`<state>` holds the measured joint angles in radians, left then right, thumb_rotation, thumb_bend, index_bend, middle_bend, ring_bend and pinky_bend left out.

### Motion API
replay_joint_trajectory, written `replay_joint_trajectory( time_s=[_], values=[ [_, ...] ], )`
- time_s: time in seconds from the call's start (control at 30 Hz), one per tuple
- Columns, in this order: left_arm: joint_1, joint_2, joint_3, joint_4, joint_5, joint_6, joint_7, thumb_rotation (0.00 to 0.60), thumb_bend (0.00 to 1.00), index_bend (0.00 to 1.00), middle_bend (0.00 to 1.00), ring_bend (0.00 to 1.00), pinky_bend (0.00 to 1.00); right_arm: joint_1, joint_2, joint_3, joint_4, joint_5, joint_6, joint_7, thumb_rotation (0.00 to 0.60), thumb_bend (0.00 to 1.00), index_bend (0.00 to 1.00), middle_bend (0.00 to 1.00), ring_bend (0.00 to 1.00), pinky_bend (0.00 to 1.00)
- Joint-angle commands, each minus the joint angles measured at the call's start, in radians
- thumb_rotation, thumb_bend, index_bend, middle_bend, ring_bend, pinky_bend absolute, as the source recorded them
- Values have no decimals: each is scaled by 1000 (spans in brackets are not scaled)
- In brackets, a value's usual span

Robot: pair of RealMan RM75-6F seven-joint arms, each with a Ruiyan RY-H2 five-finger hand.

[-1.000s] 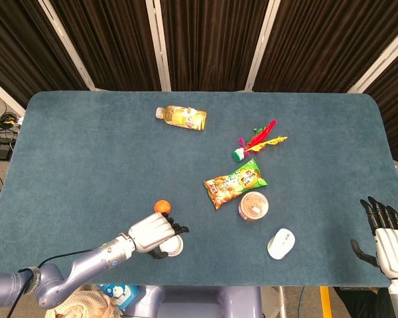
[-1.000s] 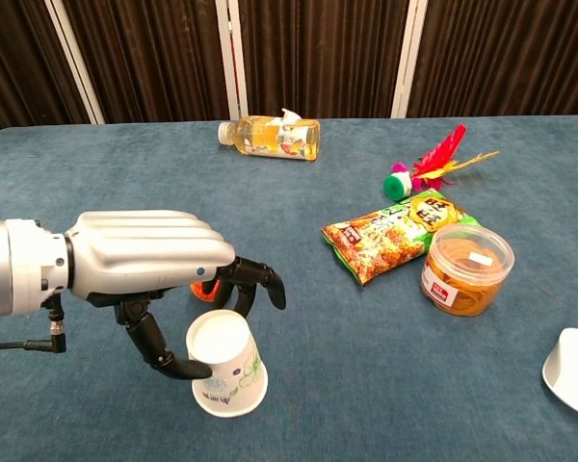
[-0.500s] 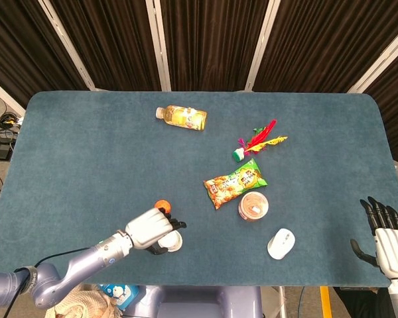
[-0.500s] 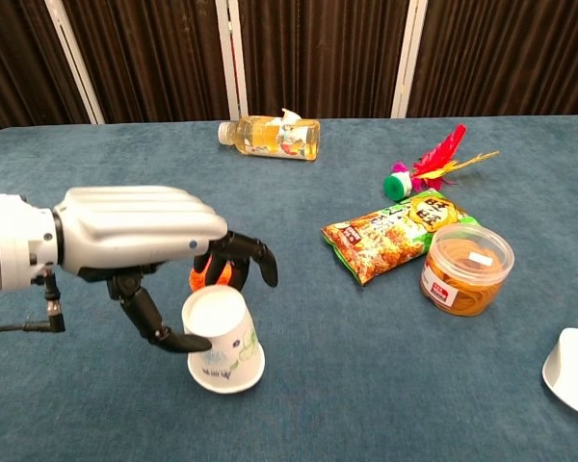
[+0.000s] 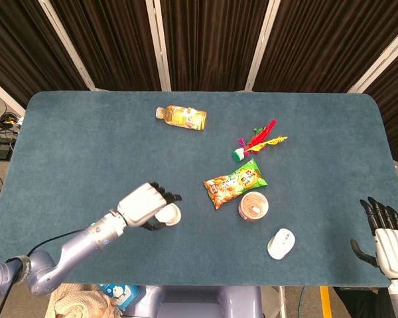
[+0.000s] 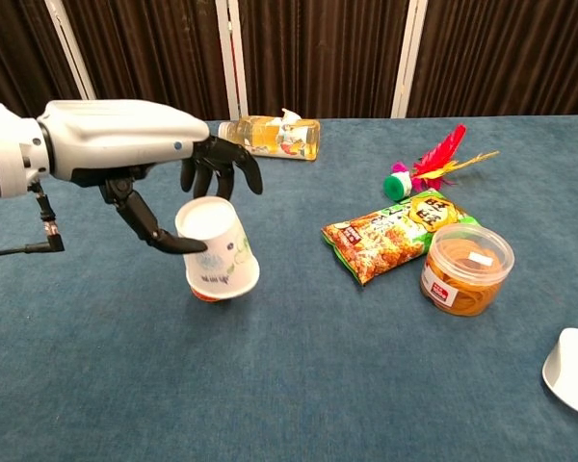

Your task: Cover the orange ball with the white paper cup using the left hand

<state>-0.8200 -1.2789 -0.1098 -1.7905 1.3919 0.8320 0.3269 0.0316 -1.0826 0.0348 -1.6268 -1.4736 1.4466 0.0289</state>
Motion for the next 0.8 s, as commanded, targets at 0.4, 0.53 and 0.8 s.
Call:
replay_joint_trajectory(
  time_s=[0.4,0.53,0.8],
  values=[
    [-8,-60,6,112,-65,-5,-19,600,326,231,428,395,393,-1,-1,-2,-1,-4,2,-3,600,346,0,0,0,26],
    [-13,-81,7,127,-75,-9,-20,600,326,232,428,395,393,1,-2,-1,0,-2,-1,-2,600,347,0,0,0,26],
    [-19,-82,25,137,-118,-32,7,600,193,180,313,310,364,4,-2,0,1,3,-8,0,600,347,0,0,0,26]
  ],
)
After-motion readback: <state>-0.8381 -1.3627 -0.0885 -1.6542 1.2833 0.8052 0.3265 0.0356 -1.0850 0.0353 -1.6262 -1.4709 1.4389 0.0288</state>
